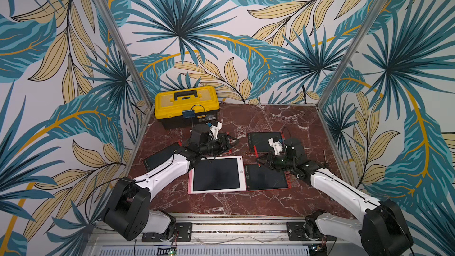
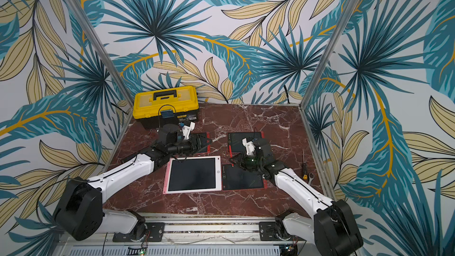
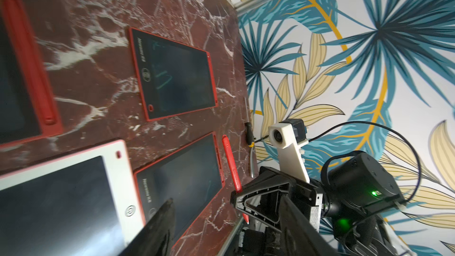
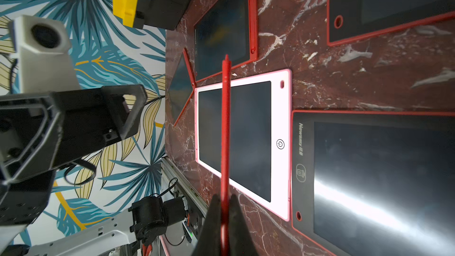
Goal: Place the stylus back onto the writing tablet
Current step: Pick up the stylus from the center of the board.
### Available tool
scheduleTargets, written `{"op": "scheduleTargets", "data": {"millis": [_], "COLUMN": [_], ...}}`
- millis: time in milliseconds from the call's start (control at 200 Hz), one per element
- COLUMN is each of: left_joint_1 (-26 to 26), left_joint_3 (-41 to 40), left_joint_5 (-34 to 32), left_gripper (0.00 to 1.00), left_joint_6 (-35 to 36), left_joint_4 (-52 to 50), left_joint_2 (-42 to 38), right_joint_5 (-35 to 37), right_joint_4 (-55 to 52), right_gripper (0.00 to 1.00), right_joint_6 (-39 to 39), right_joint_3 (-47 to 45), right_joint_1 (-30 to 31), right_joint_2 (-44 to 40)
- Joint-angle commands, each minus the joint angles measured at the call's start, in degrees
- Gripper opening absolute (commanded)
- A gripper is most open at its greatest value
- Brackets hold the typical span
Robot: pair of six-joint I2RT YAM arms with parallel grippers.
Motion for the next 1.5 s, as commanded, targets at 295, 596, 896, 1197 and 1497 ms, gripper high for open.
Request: {"op": "scheduleTargets", "data": {"millis": [295, 596, 896, 1197, 1497], "left_joint_1": [-4.58, -6.05, -6.45, -6.84, -7.41], "left_joint_3": [1.78, 3.81, 3.81, 4.41, 4.96], "left_joint_5": [8.45, 11.90, 14.54, 14.26, 14.43], "left_gripper": [0.60, 0.53, 0.50, 0.46, 0.42], "left_joint_6": [-8.93, -11.72, -16.17, -18.17, -20.19], "left_joint_4": [26.50, 29.12, 32.15, 33.98, 35.84], "left_joint_2": [10.03, 12.18, 13.51, 14.79, 16.06], "right_joint_5": [-11.45, -15.07, -16.38, -17.76, -18.61], "right_joint_4": [-3.41, 1.76, 6.47, 11.00, 15.80], "right_gripper": [0.01, 0.01, 0.01, 0.01, 0.01], "right_joint_6": [-0.65, 2.39, 5.49, 7.33, 9.22], "right_joint_3": [-1.04, -1.75, -3.15, -4.75, -6.77], "right_joint_1": [-4.68, -5.17, -5.25, -5.18, -5.17], "right_joint_2": [-10.09, -10.25, -9.94, -8.97, -7.69]}}
